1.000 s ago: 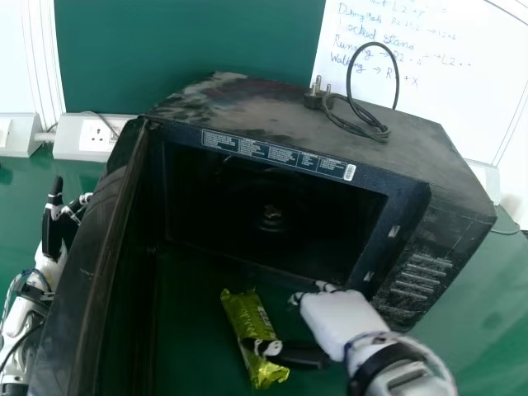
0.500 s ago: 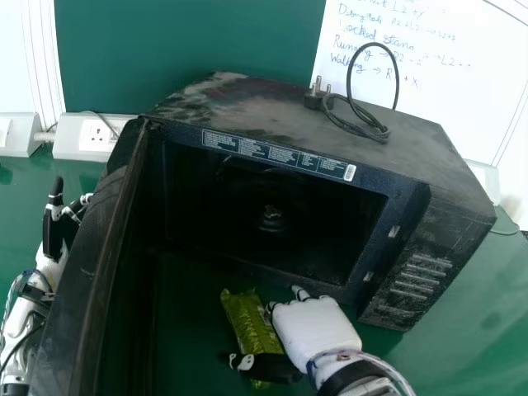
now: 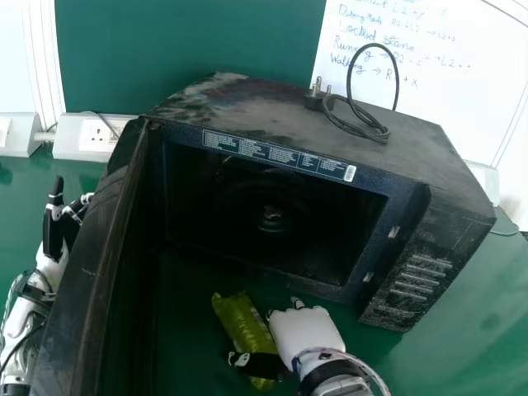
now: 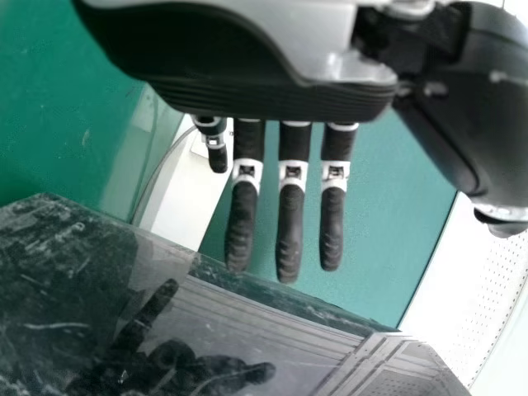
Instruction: Put biscuit inside oven
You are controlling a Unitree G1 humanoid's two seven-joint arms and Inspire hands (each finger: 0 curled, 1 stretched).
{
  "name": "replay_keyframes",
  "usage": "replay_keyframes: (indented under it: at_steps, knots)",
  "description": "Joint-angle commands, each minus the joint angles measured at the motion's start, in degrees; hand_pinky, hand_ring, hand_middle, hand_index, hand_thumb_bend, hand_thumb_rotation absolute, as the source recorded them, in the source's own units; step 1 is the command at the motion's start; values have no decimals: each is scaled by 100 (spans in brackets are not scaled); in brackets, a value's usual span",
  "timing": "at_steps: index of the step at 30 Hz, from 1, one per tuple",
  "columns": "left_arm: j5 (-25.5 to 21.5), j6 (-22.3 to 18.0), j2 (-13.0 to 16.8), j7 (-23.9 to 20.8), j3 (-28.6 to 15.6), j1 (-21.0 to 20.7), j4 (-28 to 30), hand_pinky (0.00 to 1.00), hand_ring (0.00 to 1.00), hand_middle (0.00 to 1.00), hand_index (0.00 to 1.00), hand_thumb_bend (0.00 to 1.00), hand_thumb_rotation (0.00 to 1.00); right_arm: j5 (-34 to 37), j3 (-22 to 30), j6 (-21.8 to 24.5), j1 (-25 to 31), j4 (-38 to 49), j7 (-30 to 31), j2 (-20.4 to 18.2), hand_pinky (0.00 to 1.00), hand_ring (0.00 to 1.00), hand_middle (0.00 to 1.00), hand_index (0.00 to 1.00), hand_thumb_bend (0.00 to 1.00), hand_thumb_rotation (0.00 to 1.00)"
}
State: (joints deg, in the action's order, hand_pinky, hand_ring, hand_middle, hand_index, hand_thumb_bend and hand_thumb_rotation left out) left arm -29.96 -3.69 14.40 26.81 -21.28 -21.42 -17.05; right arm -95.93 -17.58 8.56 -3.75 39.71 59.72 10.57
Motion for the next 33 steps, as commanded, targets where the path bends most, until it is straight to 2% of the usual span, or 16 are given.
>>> replay_keyframes:
  at_steps: [1, 5, 10, 12, 15, 17, 19, 23, 26, 28, 30, 33]
  knots:
    - [-31, 55, -8, -55, -27, 56, 100, 24, 31, 41, 49, 52, 7, -107, 106, 20, 104, -171, 69, -65, 41, 58, 69, 81, 98, 64]
    - [-37, 73, 9, -28, -33, 68, 115, 24, 30, 40, 49, 52, 7, -271, 200, 12, 81, -249, 67, -112, 40, 55, 68, 83, 96, 63]
    - [-19, 108, 13, -68, -30, 100, 197, 24, 30, 40, 49, 52, 7, -379, 283, 21, 50, -297, 172, -190, 34, 47, 62, 85, 93, 61]
    - [15, 115, 19, -106, -19, 120, 244, 24, 31, 40, 49, 52, 7, -424, 264, -16, 94, -322, 102, -172, 36, 49, 64, 86, 92, 59]
    - [-56, 213, 12, -118, -39, 128, 290, 25, 31, 40, 49, 52, 7, -430, 210, -96, 183, -366, -88, -100, 45, 59, 70, 84, 92, 60]
    - [-73, 263, -1, -145, -43, 135, 338, 24, 31, 40, 49, 52, 7, -432, 189, -121, 232, -387, -153, -104, 47, 60, 71, 84, 91, 59]
    - [-48, 295, -14, -198, -39, 146, 395, 25, 31, 40, 49, 52, 7, -445, 167, -111, 285, -421, -240, -153, 44, 55, 68, 83, 91, 55]
    - [-17, 281, -1, -176, -22, 156, 420, 25, 31, 40, 49, 52, 7, -621, 18, -196, 406, -477, -575, -88, 32, 41, 55, 79, 92, 47]
    - [-49, 315, -20, -199, -29, 171, 469, 25, 31, 40, 49, 52, 7, -862, -132, -287, 444, -531, -558, -83, 26, 35, 50, 78, 90, 44]
    - [-73, 364, -26, -216, -33, 180, 509, 25, 31, 40, 49, 52, 7, -956, -207, -327, 477, -559, -500, -116, 24, 34, 47, 75, 84, 38]
    - [-63, 373, -30, -226, -35, 183, 529, 25, 31, 40, 49, 52, 7, -1018, -281, -372, 503, -567, -382, -152, 22, 32, 44, 72, 76, 23]
    - [-43, 357, -27, -211, -39, 181, 520, 25, 31, 40, 49, 52, 7, -1125, -426, -531, 480, -536, -70, -168, 22, 31, 41, 67, 72, 16]
